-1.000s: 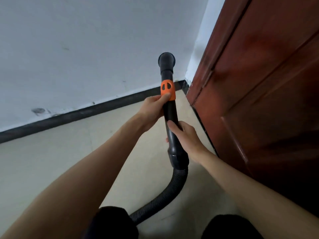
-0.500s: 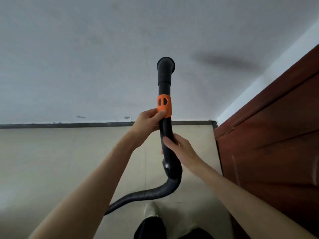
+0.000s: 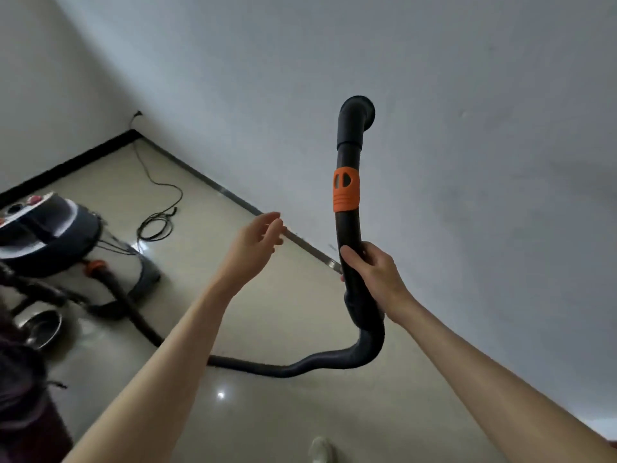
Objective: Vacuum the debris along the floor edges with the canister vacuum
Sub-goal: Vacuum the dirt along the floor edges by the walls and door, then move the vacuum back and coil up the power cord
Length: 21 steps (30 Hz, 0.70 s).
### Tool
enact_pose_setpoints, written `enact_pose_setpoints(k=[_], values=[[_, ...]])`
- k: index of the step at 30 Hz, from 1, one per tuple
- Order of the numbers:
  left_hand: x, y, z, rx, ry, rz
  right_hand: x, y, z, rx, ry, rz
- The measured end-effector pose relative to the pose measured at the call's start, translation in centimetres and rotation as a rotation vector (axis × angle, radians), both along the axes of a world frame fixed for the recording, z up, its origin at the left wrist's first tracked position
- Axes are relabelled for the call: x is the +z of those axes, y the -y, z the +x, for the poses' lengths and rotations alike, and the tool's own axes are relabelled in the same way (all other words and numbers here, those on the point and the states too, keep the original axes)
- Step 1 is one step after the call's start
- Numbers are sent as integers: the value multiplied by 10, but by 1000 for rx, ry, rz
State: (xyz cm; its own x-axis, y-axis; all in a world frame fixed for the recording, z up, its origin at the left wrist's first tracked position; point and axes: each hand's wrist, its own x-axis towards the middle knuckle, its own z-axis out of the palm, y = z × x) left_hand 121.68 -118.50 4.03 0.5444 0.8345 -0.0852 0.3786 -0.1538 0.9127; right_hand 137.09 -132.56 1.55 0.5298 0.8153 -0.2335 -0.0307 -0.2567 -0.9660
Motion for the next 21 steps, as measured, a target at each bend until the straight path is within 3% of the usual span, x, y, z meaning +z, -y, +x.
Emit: enact_pose_setpoints(k=[10, 15, 21], values=[[42, -113, -165, 355, -201, 325, 51, -186, -91, 330, 193, 71], [47, -200, -214, 397, -231, 345, 68, -304, -134, 455, 266, 111], [63, -305, -270, 422, -445, 455, 88, -440, -177, 589, 431, 176]])
